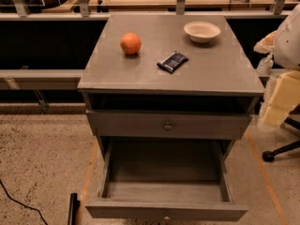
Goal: Place rxbar blueberry into middle drawer
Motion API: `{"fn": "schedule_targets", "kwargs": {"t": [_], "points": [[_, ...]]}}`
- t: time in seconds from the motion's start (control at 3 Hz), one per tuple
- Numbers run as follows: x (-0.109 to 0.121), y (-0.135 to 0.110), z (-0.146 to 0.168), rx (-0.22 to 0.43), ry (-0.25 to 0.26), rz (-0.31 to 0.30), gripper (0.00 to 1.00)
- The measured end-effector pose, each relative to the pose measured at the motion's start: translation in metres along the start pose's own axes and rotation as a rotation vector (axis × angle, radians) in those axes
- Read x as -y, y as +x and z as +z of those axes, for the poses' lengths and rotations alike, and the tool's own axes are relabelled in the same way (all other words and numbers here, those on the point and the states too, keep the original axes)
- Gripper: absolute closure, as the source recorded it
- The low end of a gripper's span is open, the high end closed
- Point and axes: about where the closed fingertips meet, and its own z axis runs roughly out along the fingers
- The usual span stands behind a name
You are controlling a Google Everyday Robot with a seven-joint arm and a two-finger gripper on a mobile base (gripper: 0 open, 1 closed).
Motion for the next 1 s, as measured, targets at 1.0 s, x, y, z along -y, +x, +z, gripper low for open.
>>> {"fn": "schedule_targets", "kwargs": {"t": [1.0], "points": [[0.024,-0.015,0.006,0.031,0.021,-0.107,0.0]]}}
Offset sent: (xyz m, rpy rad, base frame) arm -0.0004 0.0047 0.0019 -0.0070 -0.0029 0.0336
